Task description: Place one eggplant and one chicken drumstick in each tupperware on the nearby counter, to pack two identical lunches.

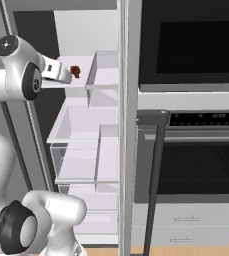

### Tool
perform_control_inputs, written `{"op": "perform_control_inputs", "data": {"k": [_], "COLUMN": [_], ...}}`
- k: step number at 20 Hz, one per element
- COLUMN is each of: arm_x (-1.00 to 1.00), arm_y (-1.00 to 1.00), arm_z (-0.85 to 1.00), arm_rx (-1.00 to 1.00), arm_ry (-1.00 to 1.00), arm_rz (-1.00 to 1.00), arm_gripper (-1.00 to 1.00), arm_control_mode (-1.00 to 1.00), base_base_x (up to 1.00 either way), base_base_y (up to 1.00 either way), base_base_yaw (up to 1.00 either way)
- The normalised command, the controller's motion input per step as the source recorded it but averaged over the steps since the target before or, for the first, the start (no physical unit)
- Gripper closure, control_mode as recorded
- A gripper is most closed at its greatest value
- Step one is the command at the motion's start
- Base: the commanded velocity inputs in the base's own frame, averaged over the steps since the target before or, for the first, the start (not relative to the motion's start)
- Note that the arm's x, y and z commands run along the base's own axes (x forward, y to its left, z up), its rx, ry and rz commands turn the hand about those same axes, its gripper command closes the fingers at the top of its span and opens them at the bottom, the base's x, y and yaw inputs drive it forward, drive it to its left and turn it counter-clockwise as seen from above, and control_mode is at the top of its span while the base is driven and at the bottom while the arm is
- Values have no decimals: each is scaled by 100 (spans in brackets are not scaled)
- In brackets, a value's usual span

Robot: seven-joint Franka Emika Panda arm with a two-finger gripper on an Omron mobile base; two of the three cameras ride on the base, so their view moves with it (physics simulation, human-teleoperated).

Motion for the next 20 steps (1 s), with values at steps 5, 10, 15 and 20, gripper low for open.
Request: {"op": "perform_control_inputs", "data": {"k": [5,10,15,20], "arm_x": [86,100,97,67], "arm_y": [-5,0,15,13], "arm_z": [0,-1,-22,-16], "arm_rx": [0,0,-5,-1], "arm_ry": [0,5,13,13], "arm_rz": [7,2,0,2], "arm_gripper": [-100,-100,-100,-100], "arm_control_mode": [-100,-100,-100,-100], "base_base_x": [0,0,0,0], "base_base_y": [0,0,0,0], "base_base_yaw": [0,0,0,0]}}
